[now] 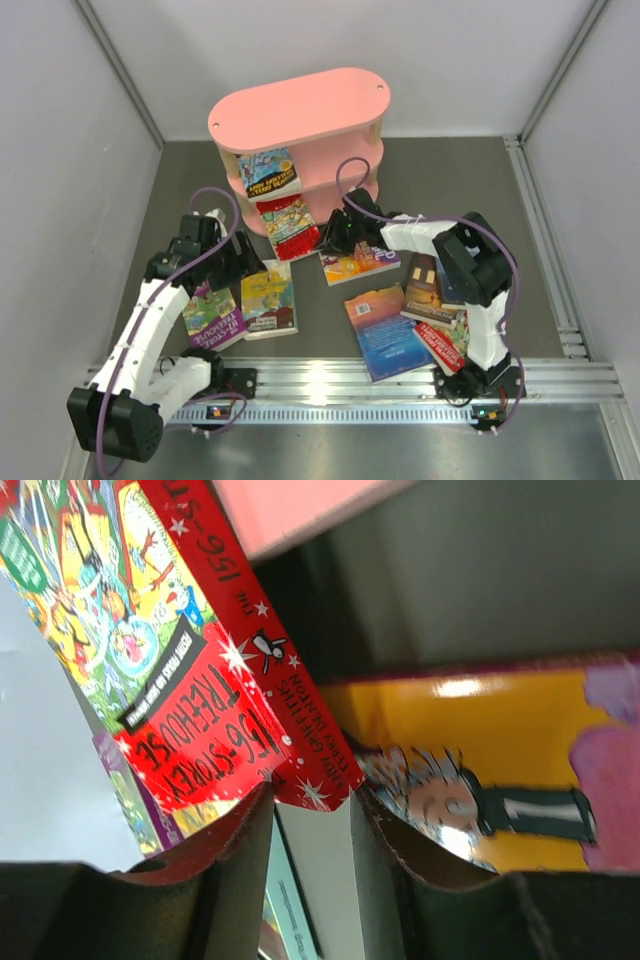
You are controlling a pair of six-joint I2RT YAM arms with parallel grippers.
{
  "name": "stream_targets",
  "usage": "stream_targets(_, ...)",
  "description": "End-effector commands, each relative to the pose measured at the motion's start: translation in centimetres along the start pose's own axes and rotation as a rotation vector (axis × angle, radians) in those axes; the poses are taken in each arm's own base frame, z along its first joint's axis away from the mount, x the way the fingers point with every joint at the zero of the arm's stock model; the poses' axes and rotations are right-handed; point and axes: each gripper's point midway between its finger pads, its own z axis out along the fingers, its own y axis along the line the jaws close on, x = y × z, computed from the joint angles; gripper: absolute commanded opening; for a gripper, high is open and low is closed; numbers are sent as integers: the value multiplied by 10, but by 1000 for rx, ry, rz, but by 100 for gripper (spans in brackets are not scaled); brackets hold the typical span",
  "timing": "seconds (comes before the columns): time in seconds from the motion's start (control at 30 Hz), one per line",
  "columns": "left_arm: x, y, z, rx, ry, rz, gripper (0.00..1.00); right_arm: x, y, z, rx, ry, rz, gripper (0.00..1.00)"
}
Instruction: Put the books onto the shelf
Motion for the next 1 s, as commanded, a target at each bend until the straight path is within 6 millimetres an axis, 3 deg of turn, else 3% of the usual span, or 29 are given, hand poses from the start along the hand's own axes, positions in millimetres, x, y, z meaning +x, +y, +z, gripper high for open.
stream_targets(0.0, -4, -1, -2, 4, -31, 16, 83, -15, 17, 11, -18, -37, -44, 36)
stream_targets(0.27, -3, -1, -1, 1, -26, 16, 83, -26, 62, 19, -170, -51, 14, 33)
stream_targets(0.53, -4, -1, -3, 1, -37, 15, 83, -14, 93, 26, -266, -35, 64, 29)
stream_targets(0.97, -3, -1, -5, -1, -45, 23, 83, -41, 96, 35, -222, -109, 162, 26)
